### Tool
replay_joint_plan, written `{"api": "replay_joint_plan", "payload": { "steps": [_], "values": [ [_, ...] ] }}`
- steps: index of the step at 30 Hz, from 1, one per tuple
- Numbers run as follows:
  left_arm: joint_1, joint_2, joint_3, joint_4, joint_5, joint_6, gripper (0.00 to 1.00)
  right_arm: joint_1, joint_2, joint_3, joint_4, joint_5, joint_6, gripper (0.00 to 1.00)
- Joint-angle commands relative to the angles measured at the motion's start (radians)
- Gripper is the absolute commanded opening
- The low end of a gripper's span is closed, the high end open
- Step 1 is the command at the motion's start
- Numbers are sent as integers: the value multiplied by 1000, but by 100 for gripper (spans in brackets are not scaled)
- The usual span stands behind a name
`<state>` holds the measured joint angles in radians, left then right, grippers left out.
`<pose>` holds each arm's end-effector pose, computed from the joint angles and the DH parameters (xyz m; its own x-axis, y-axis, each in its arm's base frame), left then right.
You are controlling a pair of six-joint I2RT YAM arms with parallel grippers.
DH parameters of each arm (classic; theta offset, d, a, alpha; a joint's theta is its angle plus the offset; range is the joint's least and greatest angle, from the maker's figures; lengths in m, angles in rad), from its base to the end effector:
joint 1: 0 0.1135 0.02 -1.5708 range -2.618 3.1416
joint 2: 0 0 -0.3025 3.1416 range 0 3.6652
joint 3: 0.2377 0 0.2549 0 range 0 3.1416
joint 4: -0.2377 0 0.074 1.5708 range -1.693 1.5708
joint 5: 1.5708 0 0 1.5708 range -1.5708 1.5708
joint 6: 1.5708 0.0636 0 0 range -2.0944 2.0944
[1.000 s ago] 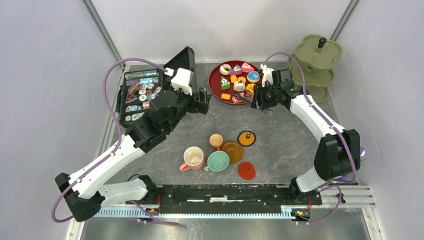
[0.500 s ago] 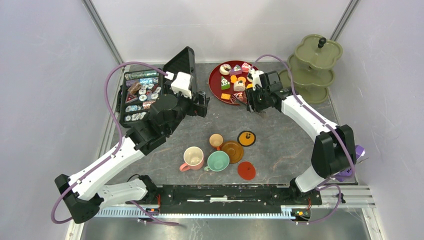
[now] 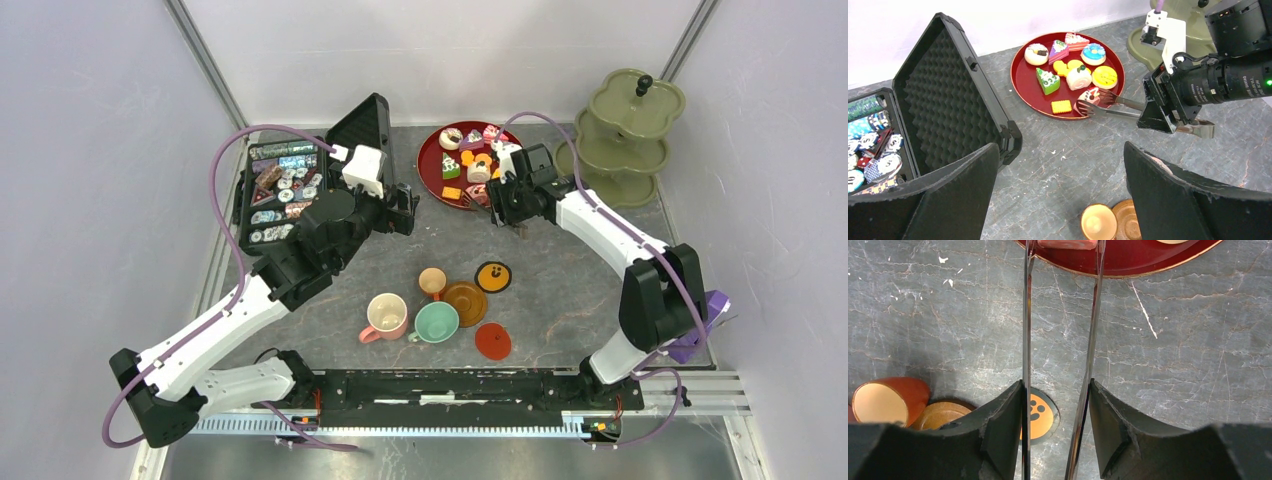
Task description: Serve the afternoon tea
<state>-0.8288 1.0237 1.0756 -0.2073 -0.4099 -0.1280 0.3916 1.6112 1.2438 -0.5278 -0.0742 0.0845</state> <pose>0.1793 -0.1581 0.4242 -0.1561 -0.0030 -0.9877 0.3933 0.9171 -0.0649 0.3410 0.1459 0.2755 -0.7544 -0.2205 -0.6183 -0.3611 0.9260 0.1104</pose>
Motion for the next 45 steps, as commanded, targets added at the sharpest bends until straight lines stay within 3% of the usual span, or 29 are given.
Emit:
{"api": "replay_joint_plan", "payload": {
  "steps": [1, 10, 29, 34, 39, 45],
  "values": [
    [-3, -20, 0, 42, -1, 36, 100, 11, 23, 51, 45, 17, 5, 55],
    [-3, -24, -3, 45, -12, 32, 100, 21, 19, 46, 65, 38, 10, 45],
    [-2, -24, 0, 37, -3, 13, 100, 13, -157, 23, 9, 159, -13, 37],
    [-3, -27, 0, 38, 2, 9, 100, -71, -194, -27, 30, 223, 15, 38],
    [-2, -33, 0, 37, 5, 7, 100, -176, -222, -142, 166, 216, 107, 35],
    [-2, -32, -1, 37, 1, 7, 100, -212, -189, -179, 247, 228, 163, 35]
  ]
}}
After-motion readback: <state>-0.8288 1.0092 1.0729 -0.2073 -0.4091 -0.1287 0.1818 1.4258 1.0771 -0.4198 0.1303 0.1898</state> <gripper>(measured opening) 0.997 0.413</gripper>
